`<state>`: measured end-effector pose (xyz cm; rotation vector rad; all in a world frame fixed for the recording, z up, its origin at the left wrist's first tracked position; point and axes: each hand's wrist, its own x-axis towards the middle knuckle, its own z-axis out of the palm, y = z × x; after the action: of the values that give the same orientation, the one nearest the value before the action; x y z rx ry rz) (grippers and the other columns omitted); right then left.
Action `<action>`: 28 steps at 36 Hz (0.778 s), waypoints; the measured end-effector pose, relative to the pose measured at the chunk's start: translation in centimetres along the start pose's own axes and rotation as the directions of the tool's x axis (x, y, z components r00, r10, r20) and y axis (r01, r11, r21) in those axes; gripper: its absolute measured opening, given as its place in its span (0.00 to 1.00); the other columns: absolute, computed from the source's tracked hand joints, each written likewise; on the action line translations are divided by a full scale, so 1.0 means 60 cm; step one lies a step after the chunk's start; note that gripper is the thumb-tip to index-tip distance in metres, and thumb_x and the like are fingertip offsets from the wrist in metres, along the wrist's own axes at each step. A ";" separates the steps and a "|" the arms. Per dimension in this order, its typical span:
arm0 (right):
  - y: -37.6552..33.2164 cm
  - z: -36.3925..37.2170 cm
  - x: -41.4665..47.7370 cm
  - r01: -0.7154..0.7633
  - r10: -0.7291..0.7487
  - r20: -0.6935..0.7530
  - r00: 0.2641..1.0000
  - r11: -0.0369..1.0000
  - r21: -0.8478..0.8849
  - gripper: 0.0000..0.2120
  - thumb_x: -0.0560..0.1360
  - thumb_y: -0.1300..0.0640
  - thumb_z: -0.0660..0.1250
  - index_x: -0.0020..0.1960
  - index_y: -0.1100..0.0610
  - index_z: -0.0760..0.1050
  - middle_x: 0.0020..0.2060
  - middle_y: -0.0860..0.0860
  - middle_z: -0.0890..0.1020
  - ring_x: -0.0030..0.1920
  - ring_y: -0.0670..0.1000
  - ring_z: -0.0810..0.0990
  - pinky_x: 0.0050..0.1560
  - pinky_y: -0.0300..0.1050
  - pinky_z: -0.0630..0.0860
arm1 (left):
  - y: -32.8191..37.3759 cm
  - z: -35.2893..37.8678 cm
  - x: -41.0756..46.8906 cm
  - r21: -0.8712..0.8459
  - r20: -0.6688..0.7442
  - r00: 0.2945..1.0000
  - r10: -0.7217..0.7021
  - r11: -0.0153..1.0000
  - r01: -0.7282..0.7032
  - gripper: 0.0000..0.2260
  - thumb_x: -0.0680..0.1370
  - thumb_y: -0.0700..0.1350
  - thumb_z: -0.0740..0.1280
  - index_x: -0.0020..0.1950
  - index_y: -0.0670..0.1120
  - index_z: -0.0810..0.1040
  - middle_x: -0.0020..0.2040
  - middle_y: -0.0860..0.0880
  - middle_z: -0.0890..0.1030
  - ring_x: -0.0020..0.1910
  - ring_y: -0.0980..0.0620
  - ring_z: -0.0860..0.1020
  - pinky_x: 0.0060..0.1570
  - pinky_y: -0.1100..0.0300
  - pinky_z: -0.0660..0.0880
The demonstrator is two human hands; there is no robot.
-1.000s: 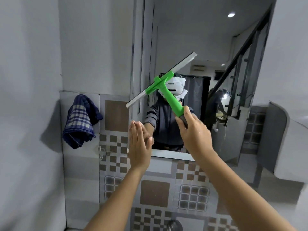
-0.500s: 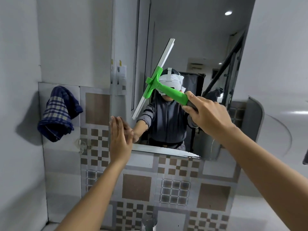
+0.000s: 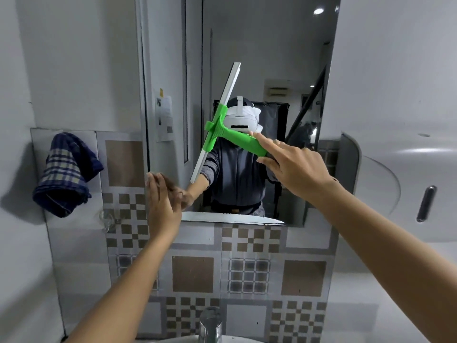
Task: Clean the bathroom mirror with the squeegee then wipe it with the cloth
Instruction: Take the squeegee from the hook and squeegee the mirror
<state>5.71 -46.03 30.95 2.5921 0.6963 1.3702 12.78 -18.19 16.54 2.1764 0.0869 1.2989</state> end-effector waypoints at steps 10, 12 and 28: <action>0.042 -0.008 -0.035 -0.022 0.022 0.006 1.000 1.000 -0.018 0.25 0.79 0.45 0.53 0.74 0.46 0.54 0.59 0.53 0.78 0.39 0.63 0.81 0.31 0.47 0.72 | 0.012 -0.008 -0.005 -0.008 0.020 0.999 -0.027 1.000 0.027 0.31 0.79 0.48 0.58 0.75 0.46 0.44 0.76 0.46 0.41 0.75 0.45 0.43 0.71 0.51 0.54; 0.050 -0.008 -0.048 -0.030 0.030 0.001 1.000 1.000 0.003 0.25 0.78 0.46 0.54 0.74 0.46 0.55 0.55 0.54 0.80 0.36 0.63 0.80 0.30 0.48 0.72 | 0.009 -0.008 -0.005 0.003 0.029 0.999 -0.030 1.000 0.030 0.30 0.79 0.49 0.58 0.75 0.46 0.44 0.76 0.46 0.41 0.75 0.45 0.43 0.72 0.49 0.53; 0.065 0.023 -0.142 -0.184 0.186 0.000 0.983 0.974 0.135 0.28 0.76 0.51 0.62 0.74 0.49 0.56 0.41 0.58 0.83 0.26 0.56 0.74 0.24 0.44 0.69 | 0.017 -0.014 -0.002 -0.003 0.016 0.999 -0.031 1.000 0.031 0.30 0.78 0.46 0.62 0.74 0.40 0.52 0.76 0.39 0.48 0.75 0.41 0.48 0.72 0.48 0.50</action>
<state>4.04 -53.23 25.00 2.8195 0.5803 1.4378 11.82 -18.66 17.26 2.1740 0.1124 1.2639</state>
